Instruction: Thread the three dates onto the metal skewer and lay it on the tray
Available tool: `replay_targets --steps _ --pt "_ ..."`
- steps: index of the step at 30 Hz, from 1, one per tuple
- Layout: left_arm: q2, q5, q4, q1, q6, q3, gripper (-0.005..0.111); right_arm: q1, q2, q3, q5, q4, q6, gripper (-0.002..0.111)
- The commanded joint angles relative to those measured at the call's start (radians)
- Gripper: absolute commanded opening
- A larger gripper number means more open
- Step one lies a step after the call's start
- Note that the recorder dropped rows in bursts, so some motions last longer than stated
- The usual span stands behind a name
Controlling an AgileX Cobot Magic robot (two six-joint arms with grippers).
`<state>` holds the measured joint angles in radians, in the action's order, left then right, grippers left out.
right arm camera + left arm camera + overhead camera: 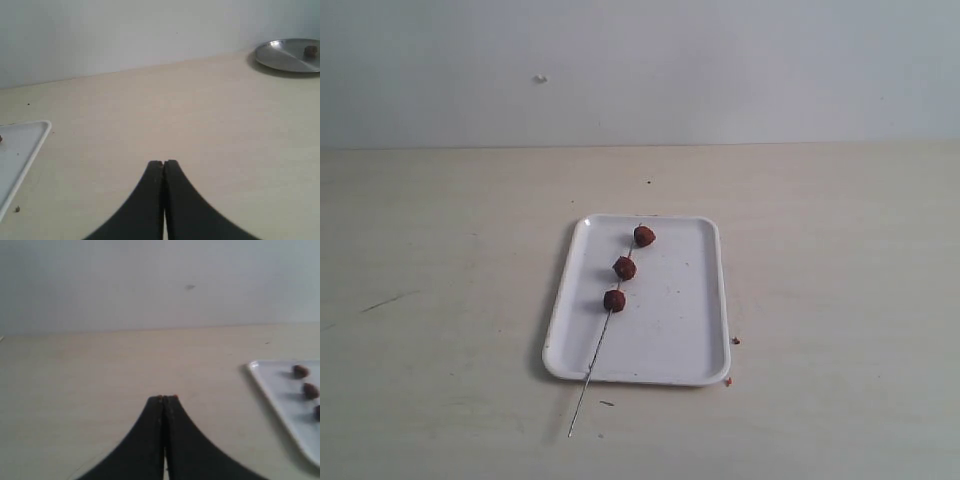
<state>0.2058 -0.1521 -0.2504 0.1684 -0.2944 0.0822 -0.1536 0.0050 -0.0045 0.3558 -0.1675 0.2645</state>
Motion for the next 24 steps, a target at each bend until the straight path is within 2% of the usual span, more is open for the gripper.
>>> replay_targets --steps 1,6,8,24 --pt "-0.076 -0.109 -0.027 -0.159 -0.021 -0.026 0.0 -0.003 -0.005 0.004 -0.012 -0.007 0.001 0.0" --pt "-0.182 -0.114 -0.023 -0.258 -0.049 -0.082 0.0 -0.003 -0.005 0.004 -0.012 -0.007 0.001 0.0" --pt "-0.206 -0.195 -0.012 -0.269 -0.083 -0.082 0.0 -0.003 -0.005 0.004 -0.012 -0.007 0.001 0.0" --pt "-0.206 -0.213 -0.023 -0.274 -0.105 -0.082 0.0 -0.003 -0.005 0.004 -0.01 -0.007 0.001 0.0"
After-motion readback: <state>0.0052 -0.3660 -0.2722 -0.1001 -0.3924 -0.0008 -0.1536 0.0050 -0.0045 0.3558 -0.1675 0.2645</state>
